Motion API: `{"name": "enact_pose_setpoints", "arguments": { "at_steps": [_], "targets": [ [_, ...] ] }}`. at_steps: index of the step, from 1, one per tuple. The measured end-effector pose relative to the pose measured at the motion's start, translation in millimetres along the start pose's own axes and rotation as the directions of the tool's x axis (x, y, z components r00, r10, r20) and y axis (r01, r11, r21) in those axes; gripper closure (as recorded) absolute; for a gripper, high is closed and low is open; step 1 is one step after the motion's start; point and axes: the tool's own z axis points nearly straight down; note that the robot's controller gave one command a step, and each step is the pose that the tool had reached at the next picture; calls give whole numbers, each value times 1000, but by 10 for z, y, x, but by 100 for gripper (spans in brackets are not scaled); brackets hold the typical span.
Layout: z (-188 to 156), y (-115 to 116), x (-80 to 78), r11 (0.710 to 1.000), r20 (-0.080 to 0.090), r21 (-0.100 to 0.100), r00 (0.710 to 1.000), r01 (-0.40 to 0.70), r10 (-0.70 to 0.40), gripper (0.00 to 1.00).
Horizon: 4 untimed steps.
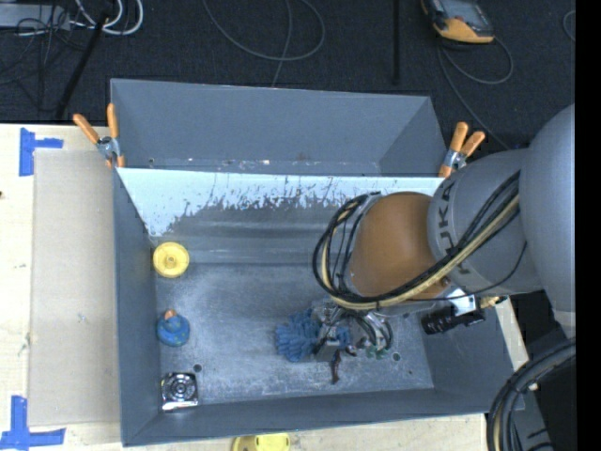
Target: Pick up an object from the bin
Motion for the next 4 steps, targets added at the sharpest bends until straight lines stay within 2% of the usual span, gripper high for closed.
{"name": "enact_pose_setpoints", "arguments": {
  "at_steps": [1, 2, 3, 4],
  "targets": [
    [0, 0, 0, 1000, 0, 0, 1000, -1, 1, 100],
    [-795, -137, 94, 1000, -6, 1, 1000, 3, -3, 100],
    [-795, -138, 94, 1000, -6, 1, 1000, 2, -2, 100],
    [-1871, -256, -232, 1000, -4, 1, 1000, -20, 20, 100]
  ]
}}
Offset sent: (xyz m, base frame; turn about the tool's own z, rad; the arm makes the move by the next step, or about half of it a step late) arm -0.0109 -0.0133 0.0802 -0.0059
